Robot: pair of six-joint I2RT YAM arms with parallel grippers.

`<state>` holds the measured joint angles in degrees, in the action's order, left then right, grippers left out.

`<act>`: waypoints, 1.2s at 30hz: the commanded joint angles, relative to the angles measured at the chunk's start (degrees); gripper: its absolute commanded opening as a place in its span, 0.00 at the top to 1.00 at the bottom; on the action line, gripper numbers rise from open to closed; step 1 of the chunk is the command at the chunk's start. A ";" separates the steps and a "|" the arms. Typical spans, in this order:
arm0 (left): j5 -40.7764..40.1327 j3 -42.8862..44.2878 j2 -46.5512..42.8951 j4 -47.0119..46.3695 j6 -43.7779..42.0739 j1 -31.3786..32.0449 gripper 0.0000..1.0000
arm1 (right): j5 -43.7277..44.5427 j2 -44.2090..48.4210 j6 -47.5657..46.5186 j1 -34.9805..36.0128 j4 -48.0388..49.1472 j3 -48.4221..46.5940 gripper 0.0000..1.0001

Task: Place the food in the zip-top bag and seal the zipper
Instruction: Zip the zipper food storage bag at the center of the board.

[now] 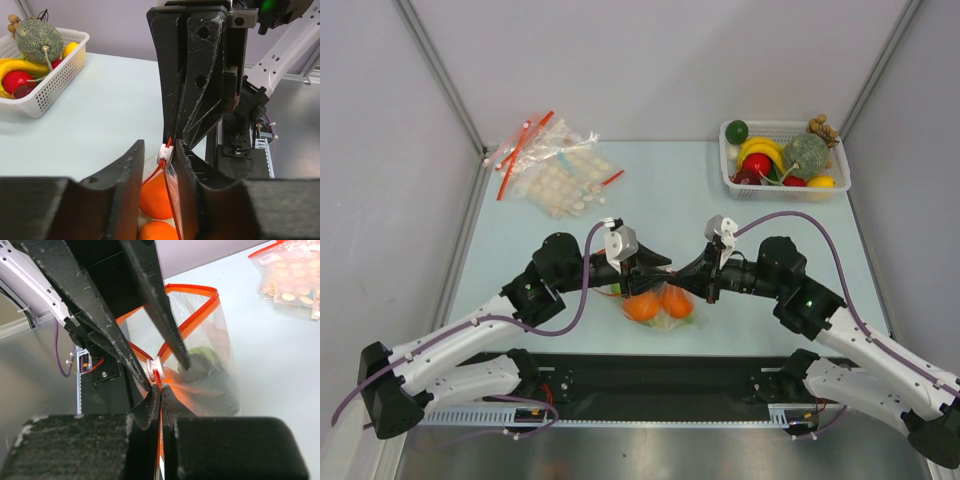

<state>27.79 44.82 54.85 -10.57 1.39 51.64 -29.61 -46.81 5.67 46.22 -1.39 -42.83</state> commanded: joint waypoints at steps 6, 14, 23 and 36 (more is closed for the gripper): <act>1.13 2.47 0.61 0.28 0.02 0.13 0.67 | -1.68 2.86 1.01 -0.60 6.22 0.11 1.00; 1.21 3.08 1.14 1.16 -0.33 0.13 0.93 | -1.51 2.69 1.18 -0.95 6.49 0.29 1.00; 2.53 3.26 -0.27 1.08 1.07 0.13 1.00 | -4.32 2.42 -0.57 -0.95 6.84 0.64 0.59; 6.31 2.64 -2.47 -0.94 3.36 0.22 1.00 | -2.48 1.37 -2.51 0.19 6.40 0.47 0.50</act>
<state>30.94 45.56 53.67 -8.69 3.25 51.70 -33.23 -45.50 4.34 46.02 2.07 -41.98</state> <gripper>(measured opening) 0.105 0.497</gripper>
